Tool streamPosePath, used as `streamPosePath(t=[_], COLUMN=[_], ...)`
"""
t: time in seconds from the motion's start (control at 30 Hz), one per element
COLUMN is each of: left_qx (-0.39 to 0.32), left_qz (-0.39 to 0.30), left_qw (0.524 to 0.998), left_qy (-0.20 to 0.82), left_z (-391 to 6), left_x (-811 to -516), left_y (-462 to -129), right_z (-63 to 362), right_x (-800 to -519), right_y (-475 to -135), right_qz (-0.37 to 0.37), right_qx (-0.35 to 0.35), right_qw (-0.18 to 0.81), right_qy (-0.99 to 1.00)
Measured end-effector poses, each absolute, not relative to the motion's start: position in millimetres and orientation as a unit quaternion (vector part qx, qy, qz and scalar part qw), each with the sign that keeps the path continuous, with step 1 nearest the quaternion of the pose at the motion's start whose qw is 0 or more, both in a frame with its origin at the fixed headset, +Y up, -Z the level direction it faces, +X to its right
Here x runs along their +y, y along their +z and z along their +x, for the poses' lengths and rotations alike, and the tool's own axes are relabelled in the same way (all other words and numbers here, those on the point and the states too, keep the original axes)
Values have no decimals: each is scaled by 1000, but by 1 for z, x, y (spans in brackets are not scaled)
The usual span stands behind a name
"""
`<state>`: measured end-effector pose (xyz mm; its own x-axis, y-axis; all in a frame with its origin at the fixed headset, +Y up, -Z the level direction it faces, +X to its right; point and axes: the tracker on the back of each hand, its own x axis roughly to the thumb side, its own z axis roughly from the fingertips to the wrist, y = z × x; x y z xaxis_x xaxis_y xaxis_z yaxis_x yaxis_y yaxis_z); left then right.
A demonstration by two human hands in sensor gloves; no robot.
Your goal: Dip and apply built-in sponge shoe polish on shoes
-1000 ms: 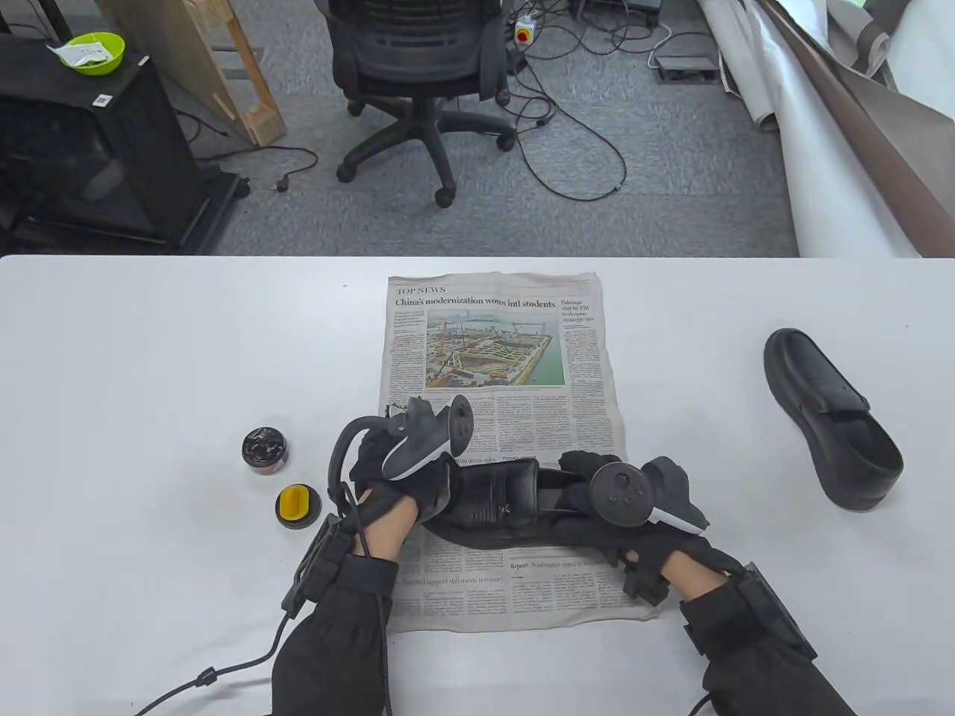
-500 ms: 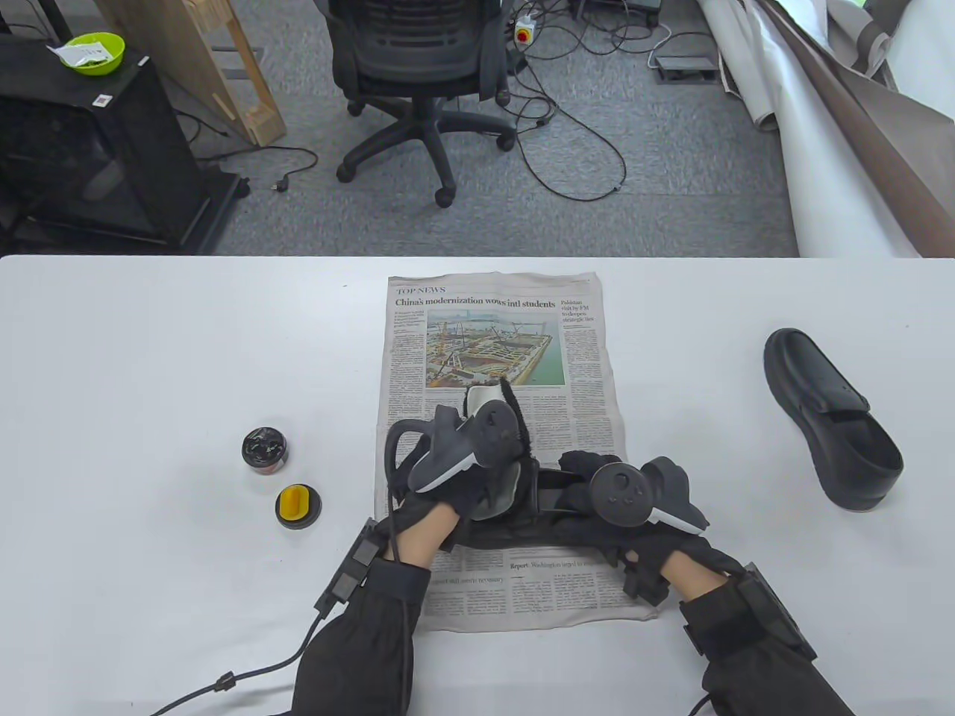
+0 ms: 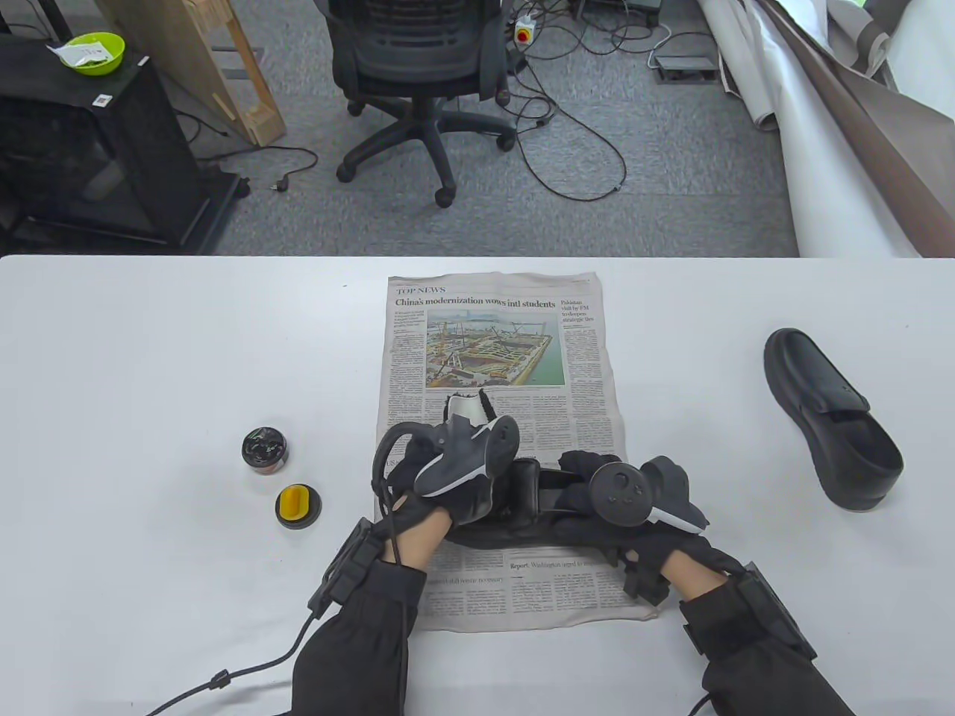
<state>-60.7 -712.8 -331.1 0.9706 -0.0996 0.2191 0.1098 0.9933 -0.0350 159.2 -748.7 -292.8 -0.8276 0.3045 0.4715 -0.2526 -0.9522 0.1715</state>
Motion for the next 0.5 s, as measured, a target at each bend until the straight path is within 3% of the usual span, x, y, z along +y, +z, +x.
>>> streamPosePath(t=[0.17,0.5], left_qx=[-68,-35], left_qz=[-49,-11], left_qw=[994,998], left_qy=[-77,-58], left_z=[-92,-120], left_x=[-716,-706], left_y=[-330,-308], right_z=[159,159], right_x=[-749,-748], right_y=[-293,-293], right_qz=[255,255], right_qx=[51,51], right_qw=[145,141], right_qy=[955,955])
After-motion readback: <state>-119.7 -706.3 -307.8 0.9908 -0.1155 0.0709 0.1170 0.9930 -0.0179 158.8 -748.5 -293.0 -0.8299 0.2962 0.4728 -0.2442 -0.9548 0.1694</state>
